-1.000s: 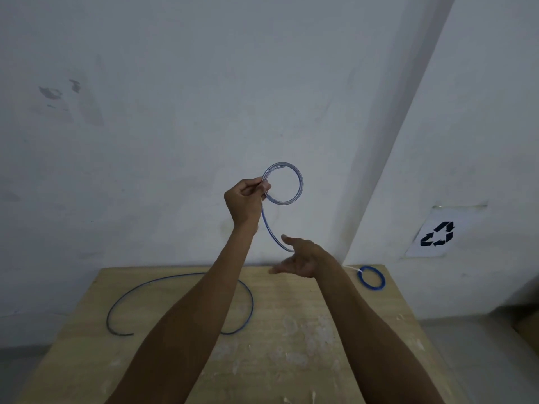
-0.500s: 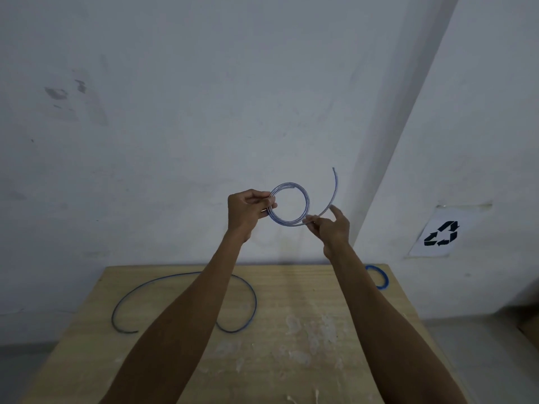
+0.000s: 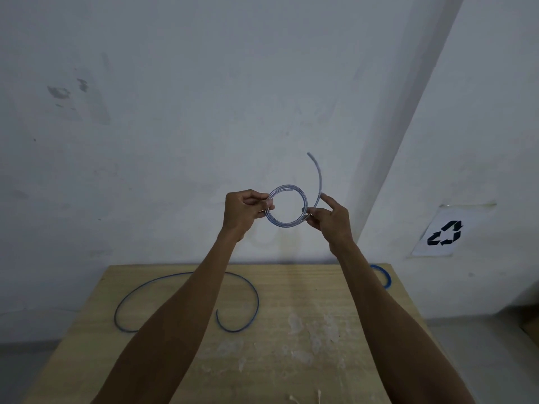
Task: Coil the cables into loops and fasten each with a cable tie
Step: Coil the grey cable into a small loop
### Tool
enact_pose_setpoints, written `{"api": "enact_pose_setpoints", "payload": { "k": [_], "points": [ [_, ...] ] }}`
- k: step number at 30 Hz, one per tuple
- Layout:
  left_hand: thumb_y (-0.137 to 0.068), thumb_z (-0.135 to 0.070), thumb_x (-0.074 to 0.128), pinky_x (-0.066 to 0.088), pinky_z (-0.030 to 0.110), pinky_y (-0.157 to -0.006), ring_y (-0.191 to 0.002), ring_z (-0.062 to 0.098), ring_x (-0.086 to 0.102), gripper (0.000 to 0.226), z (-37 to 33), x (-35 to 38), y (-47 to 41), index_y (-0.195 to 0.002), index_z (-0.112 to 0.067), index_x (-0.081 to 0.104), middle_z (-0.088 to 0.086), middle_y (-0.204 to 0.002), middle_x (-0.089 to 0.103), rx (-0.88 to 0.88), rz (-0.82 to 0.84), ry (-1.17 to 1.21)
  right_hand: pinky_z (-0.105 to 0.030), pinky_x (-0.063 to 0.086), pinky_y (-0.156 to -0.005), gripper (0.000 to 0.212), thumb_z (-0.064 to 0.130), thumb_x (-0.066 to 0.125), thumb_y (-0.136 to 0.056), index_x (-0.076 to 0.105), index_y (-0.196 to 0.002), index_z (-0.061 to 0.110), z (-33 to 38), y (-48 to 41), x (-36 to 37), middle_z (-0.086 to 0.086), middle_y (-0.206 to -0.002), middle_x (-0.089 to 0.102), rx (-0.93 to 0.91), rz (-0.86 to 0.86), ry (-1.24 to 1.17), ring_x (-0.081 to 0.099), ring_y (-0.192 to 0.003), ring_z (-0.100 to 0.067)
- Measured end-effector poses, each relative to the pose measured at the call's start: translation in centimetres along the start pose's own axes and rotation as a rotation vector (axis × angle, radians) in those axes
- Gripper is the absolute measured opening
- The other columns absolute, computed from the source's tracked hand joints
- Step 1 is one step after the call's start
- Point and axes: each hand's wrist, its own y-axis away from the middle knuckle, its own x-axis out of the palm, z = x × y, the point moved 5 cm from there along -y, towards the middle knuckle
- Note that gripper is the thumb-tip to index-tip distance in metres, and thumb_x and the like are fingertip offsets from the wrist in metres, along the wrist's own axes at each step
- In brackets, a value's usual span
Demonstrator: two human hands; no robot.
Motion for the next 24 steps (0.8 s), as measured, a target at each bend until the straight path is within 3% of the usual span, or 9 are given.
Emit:
{"api": "enact_pose_setpoints", "payload": {
  "k": [2, 7, 11, 16, 21, 24],
  "points": [
    [-0.083, 0.004, 0.081, 0.064, 0.039, -0.078, -0.082, 0.034, 0.078, 0.020, -0.2, 0.0, 0.0, -0.100, 0.009, 0.074, 0.024, -0.091, 0.077, -0.014, 0.036, 0.002, -0.024, 0.060, -0.074, 0.052, -0.004, 0.057, -0.098, 0.046, -0.148, 0.004, 0.2, -0.1, 0.1, -0.019, -0.096, 0.077, -0.034, 0.035, 0.025, 0.074, -0.082, -0.023],
    [-0.082, 0.002, 0.082, 0.064, 0.037, -0.076, -0.083, 0.034, 0.078, 0.023, -0.8, -0.3, -0.4, -0.102, 0.009, 0.074, 0.024, -0.093, 0.077, -0.019, 0.059, 0.002, -0.038, 0.061, -0.088, 0.047, -0.003, 0.058, -0.097, 0.058, -0.142, 0.012, 0.2, 0.0, 0.5, -0.015, -0.098, 0.079, -0.032, 0.173, 0.015, 0.075, -0.093, -0.027],
    [-0.082, 0.000, 0.082, 0.064, 0.041, -0.082, -0.084, 0.034, 0.078, 0.022, -1.0, -0.4, -0.6, -0.101, 0.007, 0.074, 0.021, -0.093, 0.078, -0.005, 0.053, -0.002, -0.039, 0.061, -0.087, 0.042, -0.004, 0.060, -0.097, 0.064, -0.134, 0.015, 0.5, 0.3, 0.7, -0.015, -0.104, 0.078, -0.033, 0.249, 0.009, 0.075, -0.094, -0.030],
    [-0.084, 0.000, 0.081, 0.064, 0.038, -0.080, -0.080, 0.031, 0.078, 0.021, -1.2, 0.0, -0.5, -0.102, 0.008, 0.073, 0.023, -0.093, 0.077, 0.026, 0.063, -0.009, -0.040, 0.060, -0.083, 0.026, 0.009, 0.067, -0.097, 0.070, -0.123, 0.007, 1.2, 0.2, 0.5, -0.021, -0.095, 0.077, -0.047, 0.197, -0.016, 0.076, -0.088, -0.033],
    [-0.085, 0.001, 0.079, 0.063, 0.041, -0.083, -0.085, 0.038, 0.077, 0.020, -1.5, 0.6, -0.5, -0.102, 0.009, 0.073, 0.024, -0.096, 0.077, 0.064, 0.092, -0.020, -0.031, 0.061, -0.076, 0.034, -0.002, 0.057, -0.098, 0.068, -0.129, 0.009, 1.8, 0.1, 0.5, -0.016, -0.100, 0.078, -0.083, 0.173, -0.001, 0.076, -0.084, -0.028],
    [-0.086, 0.000, 0.079, 0.063, 0.041, -0.083, -0.084, 0.037, 0.076, 0.019, -1.8, 1.2, -0.5, -0.102, 0.008, 0.073, 0.025, -0.096, 0.076, 0.087, 0.078, -0.018, -0.033, 0.061, -0.077, 0.029, 0.003, 0.060, -0.099, 0.070, -0.125, 0.009, 1.9, 0.0, 0.6, -0.015, -0.098, 0.078, -0.104, 0.161, 0.006, 0.075, -0.082, -0.027]
  ]
}}
